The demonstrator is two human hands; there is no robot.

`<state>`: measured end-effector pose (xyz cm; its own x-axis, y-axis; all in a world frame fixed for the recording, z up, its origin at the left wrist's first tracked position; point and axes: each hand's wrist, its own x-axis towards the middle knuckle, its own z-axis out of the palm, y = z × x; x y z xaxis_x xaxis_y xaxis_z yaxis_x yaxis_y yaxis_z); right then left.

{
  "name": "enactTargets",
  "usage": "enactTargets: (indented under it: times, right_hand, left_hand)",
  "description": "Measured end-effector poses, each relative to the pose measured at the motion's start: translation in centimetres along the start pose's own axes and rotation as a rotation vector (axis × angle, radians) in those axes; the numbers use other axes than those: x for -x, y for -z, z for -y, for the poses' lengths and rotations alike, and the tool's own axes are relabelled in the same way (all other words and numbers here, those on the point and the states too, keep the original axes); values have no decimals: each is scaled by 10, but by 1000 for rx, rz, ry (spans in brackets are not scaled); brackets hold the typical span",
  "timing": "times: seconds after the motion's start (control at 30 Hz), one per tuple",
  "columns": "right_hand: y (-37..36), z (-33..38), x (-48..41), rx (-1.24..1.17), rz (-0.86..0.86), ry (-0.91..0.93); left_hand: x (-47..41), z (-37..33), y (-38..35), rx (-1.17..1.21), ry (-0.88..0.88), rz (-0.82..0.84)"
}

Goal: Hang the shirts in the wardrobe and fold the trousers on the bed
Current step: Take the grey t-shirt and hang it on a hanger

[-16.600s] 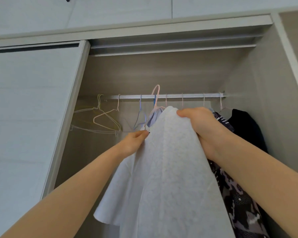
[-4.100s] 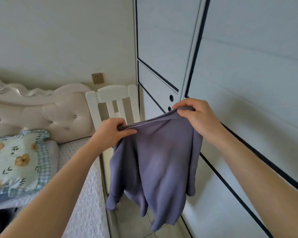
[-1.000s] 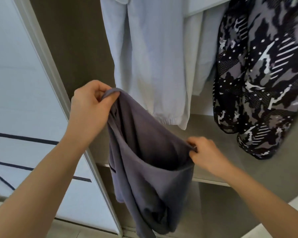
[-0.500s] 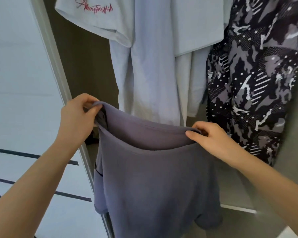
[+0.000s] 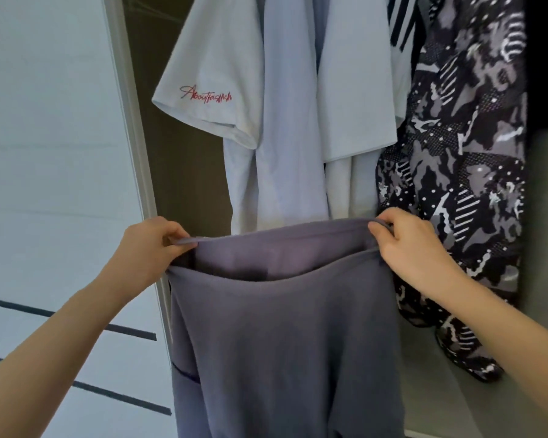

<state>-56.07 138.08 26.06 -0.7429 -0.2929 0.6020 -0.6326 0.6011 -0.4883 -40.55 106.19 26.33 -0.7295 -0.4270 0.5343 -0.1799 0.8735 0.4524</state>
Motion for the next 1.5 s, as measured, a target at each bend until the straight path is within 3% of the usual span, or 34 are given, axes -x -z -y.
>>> enactTargets:
  times: [0.1,0.17,0.3,0.4,0.47,0.63,0.83,1.03,1.33,1.4,1.5]
  right_hand:
    - [8,11,-7,-6,-38,51]
    - [13,18,-11,-2,-53,80]
    - [22,28,-25,41,-83,114]
    - [26,35,-36,94,-85,96]
    - [29,41,-42,152,-87,100]
    - [30,63,-52,224,-118,168]
    - [24,91,-52,193,-45,258]
    - [9,113,-68,107,-44,330]
    - [13,170,-98,91,-7,522]
    - [17,191,-121,46,-21,556]
    - [23,228,-169,54,-116,611]
  left_hand:
    - [-6,-3,17,-101,26,-28]
    - [-11,-6,30,17,110,2]
    - [-18,-15,59,731,420,293]
    - [-24,-14,77,1095,495,499]
    - [-30,-14,84,1219,491,485]
    - [-50,-19,94,1387,524,238]
    - [-85,-45,115,1285,389,96]
    - [-123,-80,145,990,313,-66]
    - [-175,-95,177,583,48,-244]
    - [-186,-100,183,464,-37,-268]
    - [-205,-106,193,91,-215,-392]
